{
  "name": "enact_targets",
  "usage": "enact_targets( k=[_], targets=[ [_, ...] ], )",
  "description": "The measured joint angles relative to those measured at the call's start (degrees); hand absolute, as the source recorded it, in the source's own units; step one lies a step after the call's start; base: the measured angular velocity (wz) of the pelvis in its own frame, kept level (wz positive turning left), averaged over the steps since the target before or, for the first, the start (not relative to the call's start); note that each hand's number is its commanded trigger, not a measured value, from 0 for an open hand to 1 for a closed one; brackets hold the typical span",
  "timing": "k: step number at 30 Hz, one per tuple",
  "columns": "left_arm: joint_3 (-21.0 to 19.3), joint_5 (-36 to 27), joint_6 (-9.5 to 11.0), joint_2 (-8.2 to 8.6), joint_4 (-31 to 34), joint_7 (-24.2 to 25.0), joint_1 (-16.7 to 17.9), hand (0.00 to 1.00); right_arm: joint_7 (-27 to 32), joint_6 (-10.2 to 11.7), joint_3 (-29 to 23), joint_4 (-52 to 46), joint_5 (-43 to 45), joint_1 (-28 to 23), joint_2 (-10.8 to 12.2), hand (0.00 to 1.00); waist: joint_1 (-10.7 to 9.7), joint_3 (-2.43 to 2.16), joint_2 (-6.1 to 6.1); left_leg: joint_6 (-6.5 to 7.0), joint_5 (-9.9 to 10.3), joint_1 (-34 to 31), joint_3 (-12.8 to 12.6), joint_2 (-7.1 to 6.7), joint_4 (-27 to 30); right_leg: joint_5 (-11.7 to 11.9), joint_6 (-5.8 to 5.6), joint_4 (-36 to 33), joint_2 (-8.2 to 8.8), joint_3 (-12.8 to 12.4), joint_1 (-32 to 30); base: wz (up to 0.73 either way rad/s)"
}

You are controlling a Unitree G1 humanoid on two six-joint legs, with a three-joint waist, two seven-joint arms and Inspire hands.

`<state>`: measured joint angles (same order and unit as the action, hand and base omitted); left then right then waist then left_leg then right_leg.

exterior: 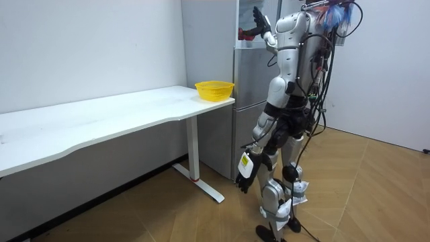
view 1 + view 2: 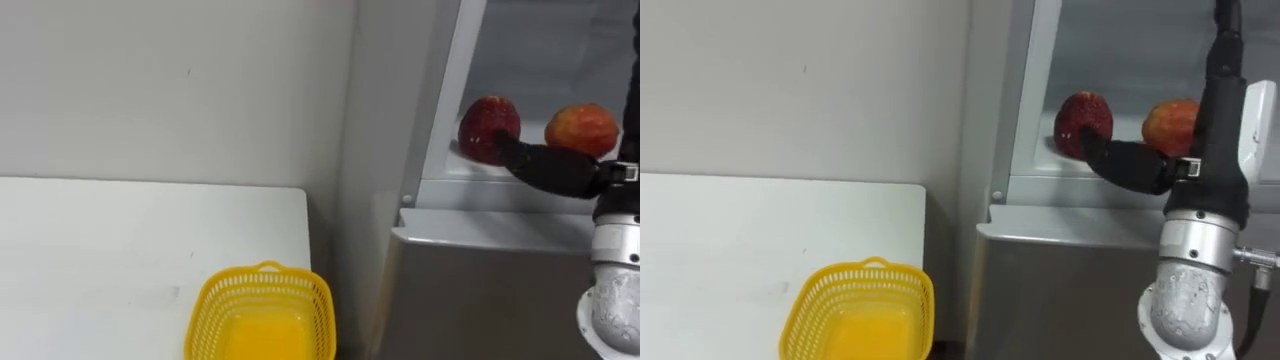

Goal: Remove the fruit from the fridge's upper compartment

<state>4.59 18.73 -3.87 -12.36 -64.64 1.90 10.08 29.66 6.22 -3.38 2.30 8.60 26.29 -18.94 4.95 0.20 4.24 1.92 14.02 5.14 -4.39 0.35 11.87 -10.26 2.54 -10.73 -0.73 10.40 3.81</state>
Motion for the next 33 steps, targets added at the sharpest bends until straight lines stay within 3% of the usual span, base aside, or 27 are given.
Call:
enact_targets(
  k=[5, 8, 22, 33],
  targets=[
    [0.0, 0.0, 0.0, -0.63, 0.0, 0.1, -1.0, 0.00, -0.4, 0.0, 0.6, 1.7, -2.6, 1.6, -2.2, 0.00, 0.1, 0.23, 1.10, 0.00, 0.0, -0.6, 0.8, -0.04, 0.7, 0.0, 0.00, 0.0, 0.11, 0.9, 0.1, 0.09],
    [0.0, 0.0, 0.0, -0.66, 0.4, 0.4, -1.3, 0.00, -0.7, 0.0, 1.5, 1.8, -2.8, 1.9, -2.5, 0.00, 0.0, 0.08, 1.46, 0.00, 0.0, -0.8, 1.3, -0.09, 0.9, 0.0, -0.01, 0.0, 0.17, 1.2, 0.1, 0.07],
    [-0.2, 2.3, 0.2, -0.67, 2.8, 2.4, -1.2, 0.00, -5.2, 0.0, 2.3, 4.5, -3.9, 3.0, -3.8, 0.00, 0.3, 0.30, 1.01, 0.01, 0.0, -1.4, 1.7, -0.14, 0.9, 0.1, 0.09, -0.7, 0.40, 1.7, -0.1, 0.02],
    [-1.7, 2.2, 0.2, -0.70, 3.3, 2.7, -1.2, 0.00, -10.2, -0.1, 2.3, 10.3, -7.6, 5.1, -5.0, 0.00, 0.4, 0.20, 0.77, 0.09, -0.2, -1.5, 1.3, -0.14, 1.1, 0.1, 0.08, -1.0, 0.45, 1.3, -0.7, -0.01]
  ],
)
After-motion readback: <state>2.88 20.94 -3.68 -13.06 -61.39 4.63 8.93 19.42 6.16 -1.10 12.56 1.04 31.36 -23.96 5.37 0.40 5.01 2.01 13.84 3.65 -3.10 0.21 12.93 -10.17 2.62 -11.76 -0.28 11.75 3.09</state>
